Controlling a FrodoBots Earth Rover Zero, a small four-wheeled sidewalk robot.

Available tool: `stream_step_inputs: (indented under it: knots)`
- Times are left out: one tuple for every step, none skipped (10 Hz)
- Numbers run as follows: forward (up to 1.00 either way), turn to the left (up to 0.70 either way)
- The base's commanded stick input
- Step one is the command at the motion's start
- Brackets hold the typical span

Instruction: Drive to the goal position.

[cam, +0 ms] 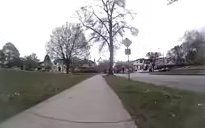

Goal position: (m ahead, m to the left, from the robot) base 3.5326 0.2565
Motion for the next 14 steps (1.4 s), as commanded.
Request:
stream_step_inputs:
  knots:
    - [0.85, 0.00]
    - [0.85, 0.15]
    - [0.85, 0.34]
    - [0.85, 0.31]
    - [0.85, 0.09]
    - [0.85, 0.02]
    - [0.85, 0.00]
    - [0.85, 0.00]
    - [0.85, 0.00]
    - [0.85, 0.00]
    - [0.85, 0.00]
    - [0.85, 0.00]
    - [0.85, 0.00]
    - [0.85, 0.00]
